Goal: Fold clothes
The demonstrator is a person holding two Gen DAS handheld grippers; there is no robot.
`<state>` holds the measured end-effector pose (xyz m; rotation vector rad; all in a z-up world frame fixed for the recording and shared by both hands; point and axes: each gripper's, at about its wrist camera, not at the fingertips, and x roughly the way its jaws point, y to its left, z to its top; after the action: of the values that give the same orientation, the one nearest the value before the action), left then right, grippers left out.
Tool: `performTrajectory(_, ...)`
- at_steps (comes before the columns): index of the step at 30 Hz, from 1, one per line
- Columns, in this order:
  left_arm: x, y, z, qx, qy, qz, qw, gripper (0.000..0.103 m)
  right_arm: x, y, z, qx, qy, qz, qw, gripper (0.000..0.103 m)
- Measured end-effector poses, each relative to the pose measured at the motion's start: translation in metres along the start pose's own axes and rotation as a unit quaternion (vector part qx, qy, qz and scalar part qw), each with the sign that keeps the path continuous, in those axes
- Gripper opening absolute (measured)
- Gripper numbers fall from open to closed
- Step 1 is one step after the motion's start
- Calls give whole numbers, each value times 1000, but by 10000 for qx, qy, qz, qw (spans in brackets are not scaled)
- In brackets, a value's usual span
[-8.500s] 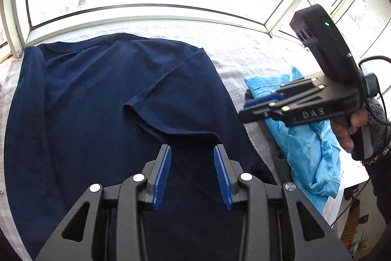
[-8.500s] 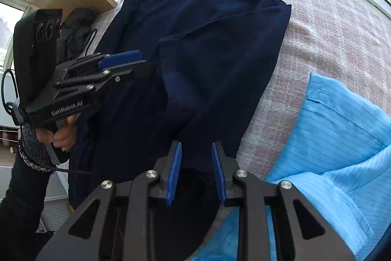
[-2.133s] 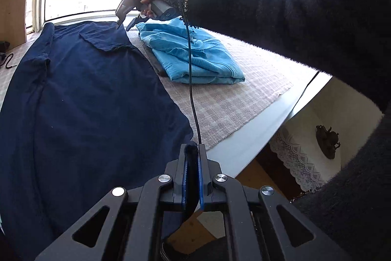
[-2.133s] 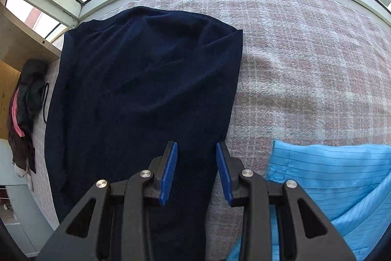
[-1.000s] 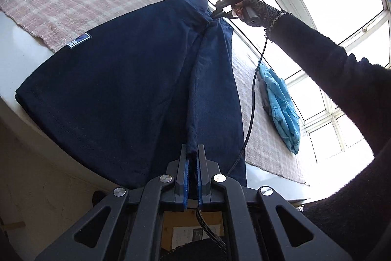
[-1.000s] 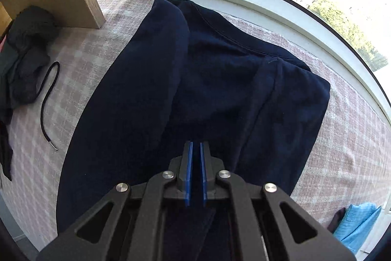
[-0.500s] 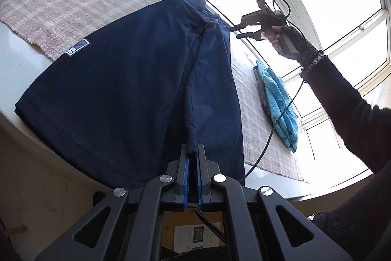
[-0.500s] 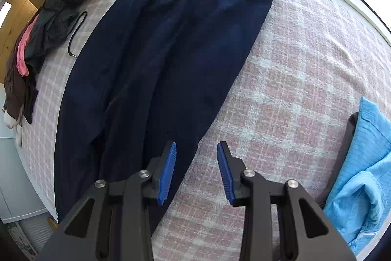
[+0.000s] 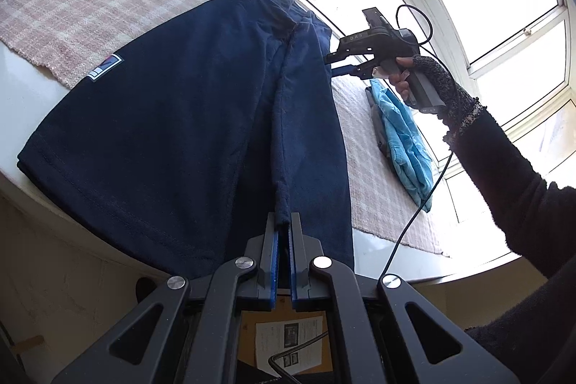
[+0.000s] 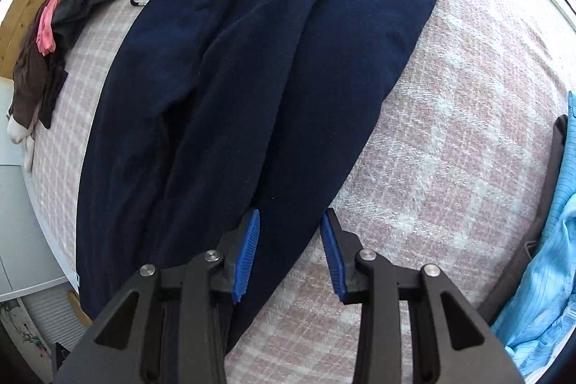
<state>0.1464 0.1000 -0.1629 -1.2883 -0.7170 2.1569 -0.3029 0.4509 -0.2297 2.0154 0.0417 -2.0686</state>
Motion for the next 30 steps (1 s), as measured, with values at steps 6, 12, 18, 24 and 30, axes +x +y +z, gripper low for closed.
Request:
performTrajectory(6, -1, -5, 2, 82, -64, -10, 9999, 3, 2, 34, -11, -882, 51, -873, 9923, 34)
performTrajectory(12, -5, -5, 7, 52, -137, -71, 9999, 3, -9, 14, -11, -1148, 323, -746, 9901, 5)
performTrajectory(18, 2, 19, 7, -176, 91, 111, 9997, 3, -17, -3, -13, -942, 102, -896, 9915, 20)
performTrajectory(24, 6, 28, 4, -208, 233, 268, 9992, 3, -64, -4, -61, -607, -414, -598, 9955, 25)
performTrajectory(30, 1, 27, 5, -83, 533, 143, 9984, 4, -86, 22, -192, -569, -707, 710, 9933, 33)
